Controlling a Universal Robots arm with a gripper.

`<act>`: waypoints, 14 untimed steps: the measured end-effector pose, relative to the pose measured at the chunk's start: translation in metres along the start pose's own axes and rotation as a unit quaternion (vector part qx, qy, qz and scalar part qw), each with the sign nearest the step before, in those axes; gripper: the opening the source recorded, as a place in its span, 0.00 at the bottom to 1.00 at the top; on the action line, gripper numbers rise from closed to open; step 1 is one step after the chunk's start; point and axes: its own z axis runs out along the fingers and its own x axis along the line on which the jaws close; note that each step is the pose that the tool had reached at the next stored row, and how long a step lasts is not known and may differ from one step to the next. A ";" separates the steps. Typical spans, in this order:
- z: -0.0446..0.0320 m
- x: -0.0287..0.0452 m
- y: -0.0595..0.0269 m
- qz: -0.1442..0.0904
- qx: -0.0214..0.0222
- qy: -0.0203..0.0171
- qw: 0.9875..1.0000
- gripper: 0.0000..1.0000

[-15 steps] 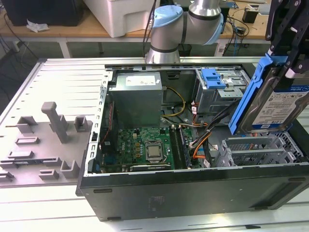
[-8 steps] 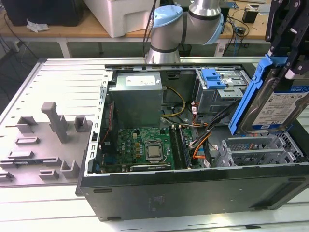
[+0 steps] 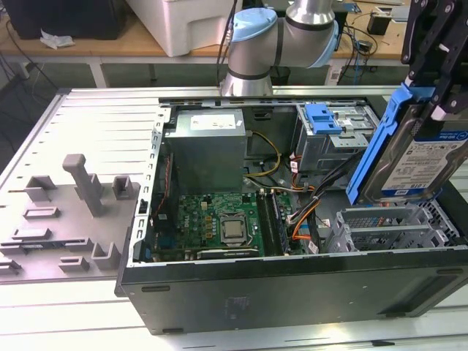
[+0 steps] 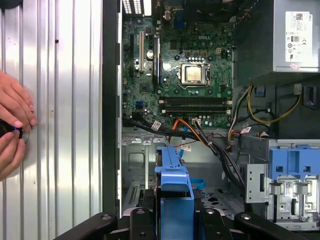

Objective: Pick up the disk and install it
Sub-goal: 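Insert the disk into the insertion slot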

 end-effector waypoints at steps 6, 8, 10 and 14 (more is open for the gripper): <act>0.0023 0.0000 0.0000 0.000 0.000 0.000 1.000 0.36; 0.0029 0.0001 0.0000 0.000 0.000 0.000 1.000 0.36; 0.0033 0.0000 0.0000 0.000 0.000 0.000 1.000 0.36; 0.0044 0.0000 0.0000 0.000 0.000 0.000 1.000 0.36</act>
